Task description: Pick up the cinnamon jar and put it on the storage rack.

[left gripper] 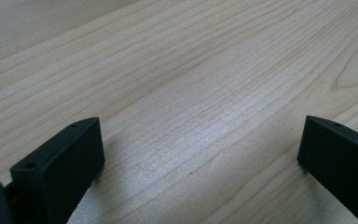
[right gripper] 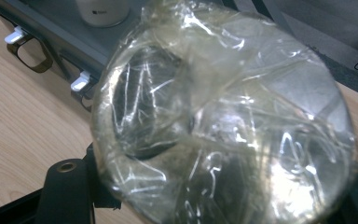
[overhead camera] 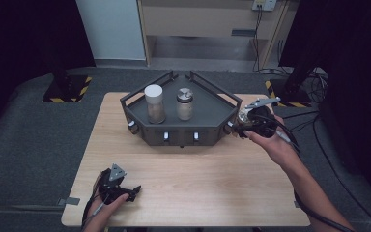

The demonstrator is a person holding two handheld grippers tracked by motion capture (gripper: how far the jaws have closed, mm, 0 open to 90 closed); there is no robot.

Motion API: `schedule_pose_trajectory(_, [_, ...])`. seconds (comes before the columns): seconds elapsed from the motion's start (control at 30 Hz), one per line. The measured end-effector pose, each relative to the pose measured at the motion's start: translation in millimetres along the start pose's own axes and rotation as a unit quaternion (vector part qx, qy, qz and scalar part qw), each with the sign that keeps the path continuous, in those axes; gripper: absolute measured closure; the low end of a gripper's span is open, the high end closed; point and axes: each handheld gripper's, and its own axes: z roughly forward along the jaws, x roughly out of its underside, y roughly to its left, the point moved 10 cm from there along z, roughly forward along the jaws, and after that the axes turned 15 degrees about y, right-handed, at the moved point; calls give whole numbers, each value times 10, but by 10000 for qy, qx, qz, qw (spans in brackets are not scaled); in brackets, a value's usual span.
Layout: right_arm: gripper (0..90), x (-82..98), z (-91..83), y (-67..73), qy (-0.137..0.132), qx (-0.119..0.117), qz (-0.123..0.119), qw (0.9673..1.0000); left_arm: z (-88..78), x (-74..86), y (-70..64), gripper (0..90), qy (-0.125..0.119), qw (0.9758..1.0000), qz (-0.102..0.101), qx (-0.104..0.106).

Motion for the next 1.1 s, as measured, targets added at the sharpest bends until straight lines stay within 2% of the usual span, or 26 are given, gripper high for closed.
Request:
schedule_pose_trajectory(0.47, [311,-283,5,44,-28,36,-125,9999,0,0,0,0,1,10000,0,1])
schedule_pose_trajectory(1.1, [311,-620,24,46,-106,24,-100,9999,0,0,0,0,1,10000,0,0])
